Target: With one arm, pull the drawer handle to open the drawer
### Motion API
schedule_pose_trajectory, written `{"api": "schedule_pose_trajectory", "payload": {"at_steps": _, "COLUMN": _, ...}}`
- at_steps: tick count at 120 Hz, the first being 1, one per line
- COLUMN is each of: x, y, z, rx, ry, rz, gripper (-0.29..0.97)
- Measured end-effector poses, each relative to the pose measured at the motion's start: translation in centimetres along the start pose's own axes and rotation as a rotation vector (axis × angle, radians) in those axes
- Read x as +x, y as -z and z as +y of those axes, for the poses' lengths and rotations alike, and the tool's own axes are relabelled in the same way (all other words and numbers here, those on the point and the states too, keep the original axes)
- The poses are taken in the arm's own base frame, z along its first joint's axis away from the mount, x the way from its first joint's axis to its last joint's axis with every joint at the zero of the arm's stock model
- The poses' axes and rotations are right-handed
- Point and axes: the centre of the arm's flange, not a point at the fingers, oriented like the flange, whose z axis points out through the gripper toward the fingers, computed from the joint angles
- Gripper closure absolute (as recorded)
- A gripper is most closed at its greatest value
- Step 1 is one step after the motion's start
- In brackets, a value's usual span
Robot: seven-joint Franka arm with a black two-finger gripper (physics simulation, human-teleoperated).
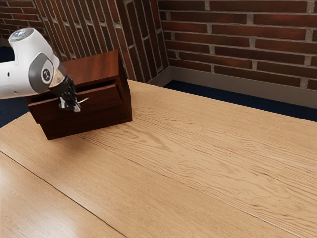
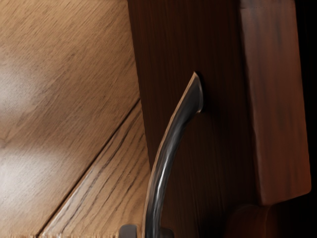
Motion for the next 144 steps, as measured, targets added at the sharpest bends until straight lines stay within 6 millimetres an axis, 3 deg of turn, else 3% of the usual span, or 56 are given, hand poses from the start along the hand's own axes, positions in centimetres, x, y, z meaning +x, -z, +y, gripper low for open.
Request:
{"api": "schedule_pose_trajectory", "payload": {"at_steps": 31, "x": -0.2, "y": 2.3, "z": -4.4, "rx": 0.04, "ry": -0.01, "rz": -0.039, "gripper": 0.78}}
{"api": "schedule_pose_trajectory", "payload": {"at_steps": 61, "x": -0.1, "y": 3.3, "z": -7.7, "rx": 0.049, "ry": -0.022, "rz": -0.061, "gripper": 0.78}}
{"api": "schedule_pose_trajectory", "payload": {"at_steps": 144, "x": 0.2, "y": 5.2, "z": -12.8, "rx": 0.032, "ry": -0.024, "rz": -0.1, "gripper": 0.78}}
